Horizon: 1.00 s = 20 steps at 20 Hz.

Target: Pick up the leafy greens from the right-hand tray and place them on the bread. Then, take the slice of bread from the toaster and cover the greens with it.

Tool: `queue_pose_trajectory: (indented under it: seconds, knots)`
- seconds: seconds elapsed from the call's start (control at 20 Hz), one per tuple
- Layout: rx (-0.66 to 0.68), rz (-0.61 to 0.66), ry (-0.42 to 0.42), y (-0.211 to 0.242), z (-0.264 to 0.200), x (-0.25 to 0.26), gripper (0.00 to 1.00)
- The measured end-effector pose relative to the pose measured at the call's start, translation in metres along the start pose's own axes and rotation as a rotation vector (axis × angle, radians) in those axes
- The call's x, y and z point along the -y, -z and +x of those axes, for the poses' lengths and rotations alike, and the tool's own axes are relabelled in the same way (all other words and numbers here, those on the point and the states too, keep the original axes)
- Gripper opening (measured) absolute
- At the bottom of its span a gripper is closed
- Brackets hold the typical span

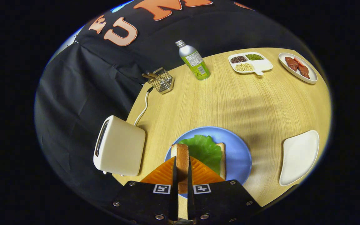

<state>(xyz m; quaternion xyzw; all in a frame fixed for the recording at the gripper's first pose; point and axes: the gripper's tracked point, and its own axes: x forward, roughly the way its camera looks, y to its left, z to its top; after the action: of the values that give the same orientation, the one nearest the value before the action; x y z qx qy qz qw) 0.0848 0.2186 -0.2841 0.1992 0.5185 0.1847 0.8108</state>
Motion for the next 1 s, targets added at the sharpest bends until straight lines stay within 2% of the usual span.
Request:
queue_pose_trajectory:
  seconds: [0.35, 0.6, 0.85, 1.0]
  knots:
    - [0.019, -0.061, 0.032, 0.004, 0.006, 0.019, 0.12]
    - [0.029, -0.021, 0.030, 0.002, 0.009, 0.036, 0.15]
    - [0.047, -0.064, 0.084, 0.004, 0.013, 0.051, 0.38]
    - [0.091, -0.129, 0.128, -0.002, 0.009, 0.055, 0.46]
